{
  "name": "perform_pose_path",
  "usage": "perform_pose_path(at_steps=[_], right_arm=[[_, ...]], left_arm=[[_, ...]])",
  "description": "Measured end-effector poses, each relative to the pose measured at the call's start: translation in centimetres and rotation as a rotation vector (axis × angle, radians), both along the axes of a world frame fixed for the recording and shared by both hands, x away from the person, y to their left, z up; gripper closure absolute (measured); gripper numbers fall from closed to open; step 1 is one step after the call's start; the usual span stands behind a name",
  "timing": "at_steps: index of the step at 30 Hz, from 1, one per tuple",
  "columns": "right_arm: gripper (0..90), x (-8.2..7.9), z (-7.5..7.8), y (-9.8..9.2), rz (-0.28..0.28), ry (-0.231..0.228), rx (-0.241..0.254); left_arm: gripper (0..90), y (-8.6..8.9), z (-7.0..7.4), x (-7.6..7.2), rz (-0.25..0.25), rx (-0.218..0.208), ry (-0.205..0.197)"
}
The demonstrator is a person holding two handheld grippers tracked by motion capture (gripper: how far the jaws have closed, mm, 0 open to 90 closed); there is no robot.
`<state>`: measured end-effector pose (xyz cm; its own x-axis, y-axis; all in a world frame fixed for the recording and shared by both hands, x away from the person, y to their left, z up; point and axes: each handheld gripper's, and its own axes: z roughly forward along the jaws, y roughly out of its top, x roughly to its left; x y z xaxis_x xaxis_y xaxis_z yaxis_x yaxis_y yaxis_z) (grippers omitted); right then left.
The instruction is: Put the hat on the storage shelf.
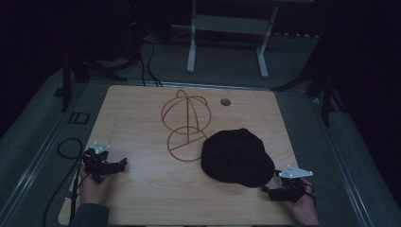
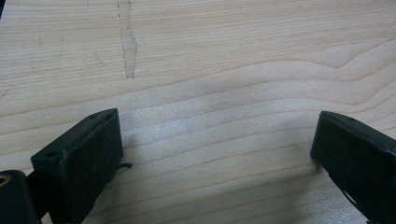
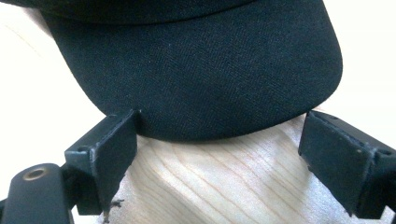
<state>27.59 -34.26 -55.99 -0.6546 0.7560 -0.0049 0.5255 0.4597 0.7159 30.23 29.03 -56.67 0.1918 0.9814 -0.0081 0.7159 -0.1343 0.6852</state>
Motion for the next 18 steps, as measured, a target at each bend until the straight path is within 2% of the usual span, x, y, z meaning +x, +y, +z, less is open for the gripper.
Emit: perform_pose_path(at_steps=[7, 13, 18], right_arm=[[11.3, 0.0, 0.0, 0.1, -0.004, 0.002, 0.001], [17.3, 0.4, 0.3, -0.6, -0.003, 0.014, 0.019], [20.4, 1.1, 1.0, -2.0, -0.016, -0.002, -0.039]], left_arm=[[2.1, 0.0, 0.0, 0.0, 0.002, 0.0, 0.0], [2.1, 0.0, 0.0, 0.0, 0.002, 0.0, -0.001], [2.1, 0.0, 0.0, 0.0, 0.002, 0.0, 0.0]])
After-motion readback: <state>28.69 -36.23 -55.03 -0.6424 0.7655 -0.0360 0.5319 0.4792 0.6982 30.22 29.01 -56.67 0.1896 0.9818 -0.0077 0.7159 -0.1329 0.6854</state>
